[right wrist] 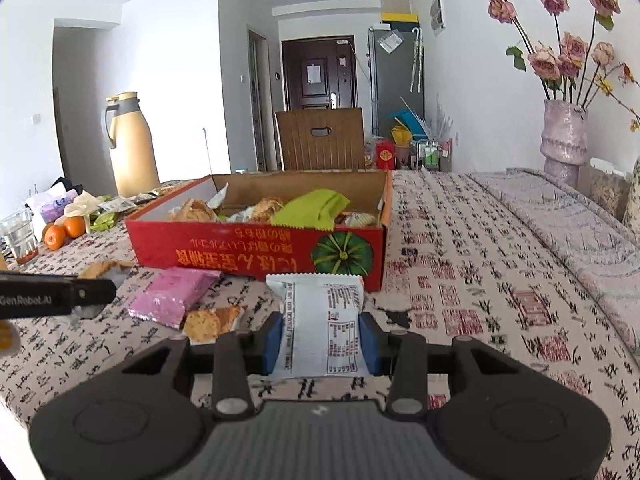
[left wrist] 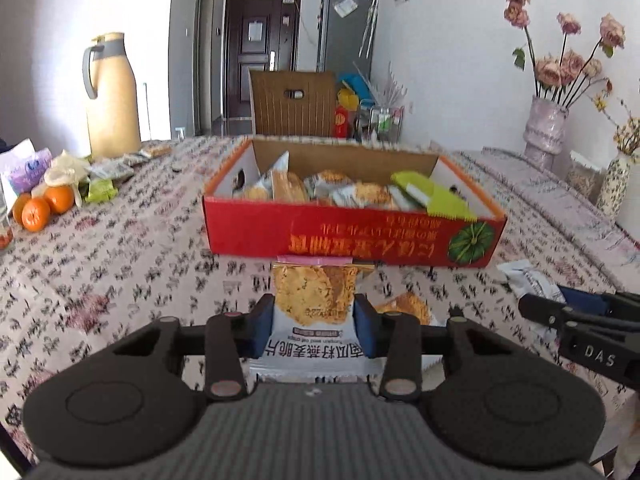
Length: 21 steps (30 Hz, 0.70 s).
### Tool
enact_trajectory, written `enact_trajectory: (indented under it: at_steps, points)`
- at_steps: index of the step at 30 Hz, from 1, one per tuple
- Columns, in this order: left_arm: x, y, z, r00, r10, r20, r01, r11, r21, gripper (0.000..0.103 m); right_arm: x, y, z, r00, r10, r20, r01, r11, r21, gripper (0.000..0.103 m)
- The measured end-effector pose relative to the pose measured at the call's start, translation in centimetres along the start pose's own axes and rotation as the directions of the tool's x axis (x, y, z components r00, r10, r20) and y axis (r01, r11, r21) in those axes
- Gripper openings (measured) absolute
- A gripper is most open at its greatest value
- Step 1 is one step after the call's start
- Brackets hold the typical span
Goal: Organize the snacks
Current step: 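Carry the white packet and cookie pack toward the box with both tools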
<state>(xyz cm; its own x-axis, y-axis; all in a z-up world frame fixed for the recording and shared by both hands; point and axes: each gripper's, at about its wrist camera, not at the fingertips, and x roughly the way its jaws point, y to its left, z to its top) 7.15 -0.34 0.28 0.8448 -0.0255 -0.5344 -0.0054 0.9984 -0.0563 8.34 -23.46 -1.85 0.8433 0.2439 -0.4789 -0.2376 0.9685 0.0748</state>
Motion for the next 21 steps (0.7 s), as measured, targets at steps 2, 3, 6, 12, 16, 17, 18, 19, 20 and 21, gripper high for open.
enact_trajectory:
  at_steps: [2, 3, 6, 12, 16, 17, 18, 19, 20, 21]
  points:
    - [-0.2, 0.1, 0.7, 1.0, -0.004, 0.023, 0.004, 1.0, 0.0, 0.042, 0.1, 0.2, 0.5, 1.0, 0.001, 0.012, -0.001, 1.0, -0.005, 0.039]
    - [-0.2, 0.1, 1.0, 0.999, -0.005, 0.032, 0.005, 1.0, 0.0, 0.042, 0.1, 0.2, 0.8, 1.0, 0.0, 0.018, 0.0, 1.0, -0.007, 0.039]
    - [-0.2, 0.1, 2.1, 0.998, -0.01, 0.062, 0.01, 1.0, 0.001, 0.042, 0.2, 0.5, 1.8, 0.999, 0.001, 0.04, 0.0, 1.0, -0.015, 0.039]
    - [0.8, 0.1, 4.4, 0.994, -0.016, 0.107, 0.015, 1.0, 0.007, 0.042, 1.4, 1.0, 4.0, 0.997, 0.003, 0.071, -0.001, 1.0, -0.028, 0.039]
    - [1.8, 0.2, 5.8, 0.992, -0.019, 0.126, 0.017, 1.0, 0.011, 0.042, 2.6, 1.4, 5.5, 0.996, 0.004, 0.088, -0.002, 0.999, -0.032, 0.039]
    - [2.1, 0.3, 6.2, 0.991, -0.02, 0.129, 0.018, 1.0, 0.012, 0.042, 3.0, 1.5, 5.9, 0.996, 0.005, 0.092, -0.002, 0.999, -0.032, 0.039]
    - [2.5, 0.3, 6.6, 0.991, -0.019, 0.132, 0.018, 1.0, 0.011, 0.042, 3.3, 1.5, 6.3, 0.995, 0.006, 0.097, -0.003, 0.999, -0.033, 0.039]
    - [2.9, 0.4, 7.0, 0.991, -0.019, 0.135, 0.018, 1.0, 0.011, 0.042, 3.7, 1.7, 6.7, 0.995, 0.008, 0.101, -0.004, 0.999, -0.034, 0.039]
    - [3.3, 0.5, 7.3, 0.99, -0.019, 0.136, 0.018, 1.0, 0.011, 0.042, 4.1, 1.8, 7.1, 0.994, 0.01, 0.105, -0.006, 0.999, -0.034, 0.04]
    - [3.7, 0.5, 7.6, 0.99, -0.019, 0.137, 0.018, 1.0, 0.01, 0.042, 4.5, 1.9, 7.4, 0.994, 0.012, 0.108, -0.008, 0.999, -0.034, 0.039]
